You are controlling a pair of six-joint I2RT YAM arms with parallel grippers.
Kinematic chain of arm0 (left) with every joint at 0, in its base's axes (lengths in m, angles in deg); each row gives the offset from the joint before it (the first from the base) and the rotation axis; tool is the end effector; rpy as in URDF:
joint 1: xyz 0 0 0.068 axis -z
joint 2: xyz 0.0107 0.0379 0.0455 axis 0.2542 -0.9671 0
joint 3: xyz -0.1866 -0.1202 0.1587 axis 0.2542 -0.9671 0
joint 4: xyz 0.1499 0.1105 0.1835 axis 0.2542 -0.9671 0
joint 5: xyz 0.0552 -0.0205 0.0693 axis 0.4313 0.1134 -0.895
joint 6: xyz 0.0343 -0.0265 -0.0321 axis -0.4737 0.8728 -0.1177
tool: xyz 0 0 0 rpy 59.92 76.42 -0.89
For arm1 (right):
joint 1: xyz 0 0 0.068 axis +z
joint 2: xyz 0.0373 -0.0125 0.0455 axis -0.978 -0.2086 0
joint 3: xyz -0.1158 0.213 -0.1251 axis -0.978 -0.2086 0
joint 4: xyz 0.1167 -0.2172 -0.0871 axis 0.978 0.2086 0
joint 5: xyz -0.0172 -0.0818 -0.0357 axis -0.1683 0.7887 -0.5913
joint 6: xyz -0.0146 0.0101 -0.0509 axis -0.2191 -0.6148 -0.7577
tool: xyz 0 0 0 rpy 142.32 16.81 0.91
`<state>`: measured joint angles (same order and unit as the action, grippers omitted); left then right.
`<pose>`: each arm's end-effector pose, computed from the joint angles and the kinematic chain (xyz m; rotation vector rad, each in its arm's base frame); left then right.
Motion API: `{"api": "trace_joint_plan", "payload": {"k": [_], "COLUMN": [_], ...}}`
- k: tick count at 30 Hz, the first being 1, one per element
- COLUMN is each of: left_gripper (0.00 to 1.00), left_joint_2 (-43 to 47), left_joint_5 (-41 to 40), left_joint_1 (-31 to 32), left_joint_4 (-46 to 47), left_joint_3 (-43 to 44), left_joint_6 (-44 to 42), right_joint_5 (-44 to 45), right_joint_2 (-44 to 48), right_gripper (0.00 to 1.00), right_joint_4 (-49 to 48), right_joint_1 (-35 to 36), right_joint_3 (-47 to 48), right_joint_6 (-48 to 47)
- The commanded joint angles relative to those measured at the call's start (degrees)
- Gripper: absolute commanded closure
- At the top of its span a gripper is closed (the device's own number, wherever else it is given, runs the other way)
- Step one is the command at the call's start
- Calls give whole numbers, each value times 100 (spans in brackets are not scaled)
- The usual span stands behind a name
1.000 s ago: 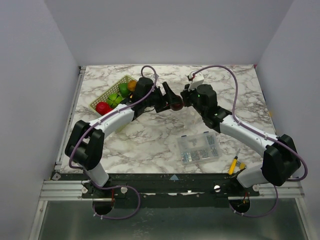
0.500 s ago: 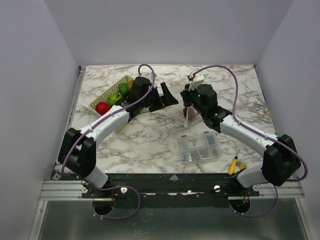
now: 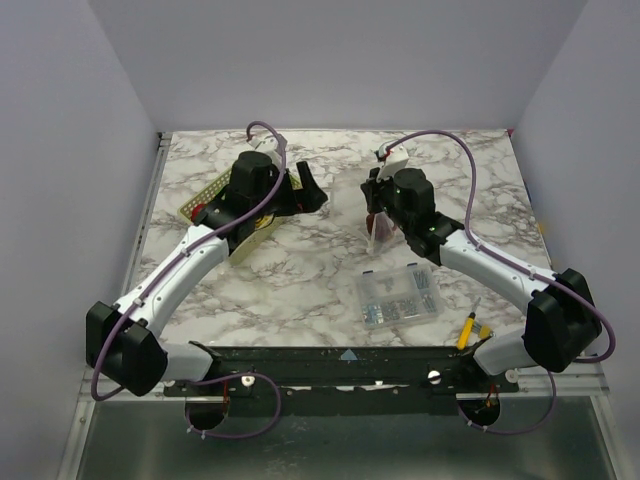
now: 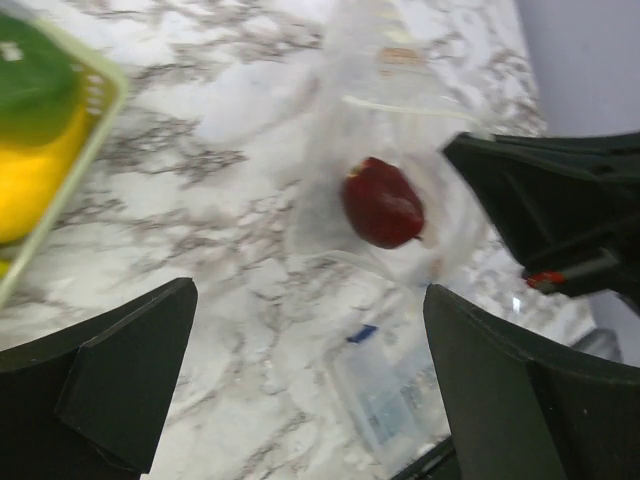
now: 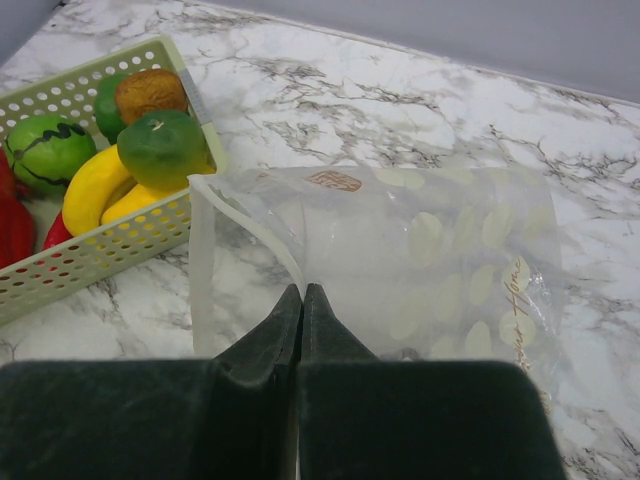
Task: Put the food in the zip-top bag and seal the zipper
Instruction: Pick up the fake fruit from the bin.
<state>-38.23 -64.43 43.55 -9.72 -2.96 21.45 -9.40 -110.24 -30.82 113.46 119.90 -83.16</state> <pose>0.2622 -0.1516 0.3478 0.0025 2.1050 -0.8787 0.2782 0.1904 0.3038 -0.3379 1.7798 0.3445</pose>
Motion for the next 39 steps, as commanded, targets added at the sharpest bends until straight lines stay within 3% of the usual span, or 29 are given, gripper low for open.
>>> {"api": "trace_joint_plan", "payload": {"k": [1,6,11,21,39], "left_gripper": [2,2,7,38,43], "left_joint_2": [-95,-734,-1648,-2643,-3793], "left_joint_5": [-1353,-1716,-1365,-1081,-1305], "left_joint_1": [-375,-998,-1504,-1770,-1860], "left_joint_4": [-928,-1526,-1772,-1884,-2152], "left_joint_3": [73,614,1201,1557,2329], "left_joint_6": [-422,-108,-454,-1035,-1843], "right_joint_5": [-40,-4,24,57,26], "right_joint_2": [-19,-6,-33,-64,-176], "right_gripper": [99,99,99,99,99], "right_joint_4": [-135,-128,-128,-117,-99], "right_joint_1": [-35,-40,-33,-36,-35], "right_joint_3": [-56,-49,-52,-38,-7], "right_joint_6": [0,-38,-64,-100,-99]}}
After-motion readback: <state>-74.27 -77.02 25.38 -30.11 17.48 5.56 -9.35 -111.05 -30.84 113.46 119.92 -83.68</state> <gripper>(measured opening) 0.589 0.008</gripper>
